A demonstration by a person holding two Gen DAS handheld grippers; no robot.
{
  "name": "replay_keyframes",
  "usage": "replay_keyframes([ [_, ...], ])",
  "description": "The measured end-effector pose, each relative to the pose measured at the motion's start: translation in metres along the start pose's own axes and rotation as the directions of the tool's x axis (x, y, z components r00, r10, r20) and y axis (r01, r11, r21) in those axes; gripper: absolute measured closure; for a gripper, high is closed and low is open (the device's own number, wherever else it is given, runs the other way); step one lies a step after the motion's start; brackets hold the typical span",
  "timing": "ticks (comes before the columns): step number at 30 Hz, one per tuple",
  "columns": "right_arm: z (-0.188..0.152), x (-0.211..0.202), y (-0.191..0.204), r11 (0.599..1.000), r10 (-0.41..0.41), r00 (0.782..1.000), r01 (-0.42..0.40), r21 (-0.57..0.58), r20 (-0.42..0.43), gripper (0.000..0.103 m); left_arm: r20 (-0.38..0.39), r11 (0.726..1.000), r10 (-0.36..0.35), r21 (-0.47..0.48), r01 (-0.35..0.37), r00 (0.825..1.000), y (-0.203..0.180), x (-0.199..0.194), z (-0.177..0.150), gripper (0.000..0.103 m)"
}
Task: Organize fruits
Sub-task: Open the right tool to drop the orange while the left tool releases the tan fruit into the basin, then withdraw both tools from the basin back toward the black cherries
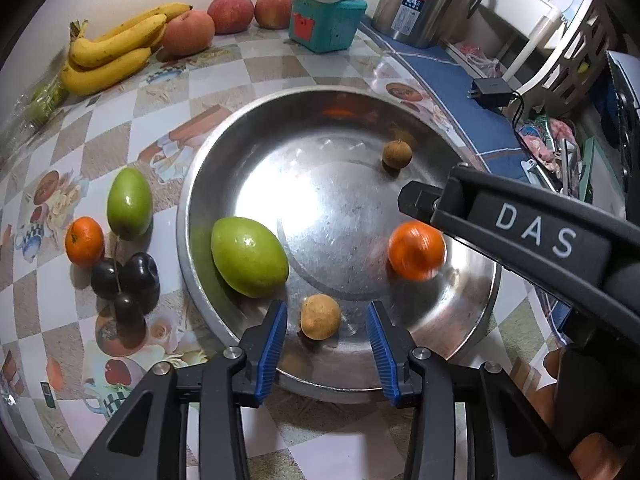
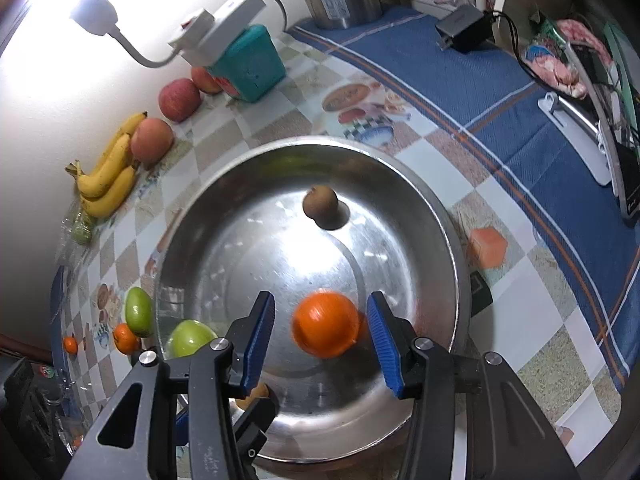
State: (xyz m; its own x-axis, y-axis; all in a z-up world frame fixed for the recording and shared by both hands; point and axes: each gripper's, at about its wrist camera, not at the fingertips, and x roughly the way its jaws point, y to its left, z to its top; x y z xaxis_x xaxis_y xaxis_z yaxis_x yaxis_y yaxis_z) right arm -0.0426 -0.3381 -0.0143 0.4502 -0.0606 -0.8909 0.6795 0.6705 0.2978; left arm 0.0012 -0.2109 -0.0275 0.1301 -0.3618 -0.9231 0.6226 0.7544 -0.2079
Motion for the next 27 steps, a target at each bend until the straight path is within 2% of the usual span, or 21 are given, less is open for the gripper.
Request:
replay_keyframes([
  [8,0.003,-0.010,-0.002,1.000,0.014,0.999,-0.015,0.018,0.040,0.053,0.039,1.000,0.002,0.007,-0.002,0.999,0.000,-0.013,0.002,0.052],
  [12,0.002,-0.010,-0.002,1.000,0.018,0.999,-0.019,0.018,0.041,0.053,0.045,1.000,0.027,-0.015,-0.026,0.999,0.008,-0.016,0.003,0.048],
  [21,0.002,-0.010,0.000,1.000,0.016,0.999,-0.016,0.013,0.042,0.054,0.065,0.994,0.038,-0.108,-0.031,0.997,0.038,-0.028,0.006,0.044],
  [27,0.000,-0.008,0.009,0.999,0.023,0.999,-0.022,-0.023,0.027,0.054,0.076,0.980,0.050,-0.199,-0.034,0.996,0.065,-0.036,0.007,0.044],
])
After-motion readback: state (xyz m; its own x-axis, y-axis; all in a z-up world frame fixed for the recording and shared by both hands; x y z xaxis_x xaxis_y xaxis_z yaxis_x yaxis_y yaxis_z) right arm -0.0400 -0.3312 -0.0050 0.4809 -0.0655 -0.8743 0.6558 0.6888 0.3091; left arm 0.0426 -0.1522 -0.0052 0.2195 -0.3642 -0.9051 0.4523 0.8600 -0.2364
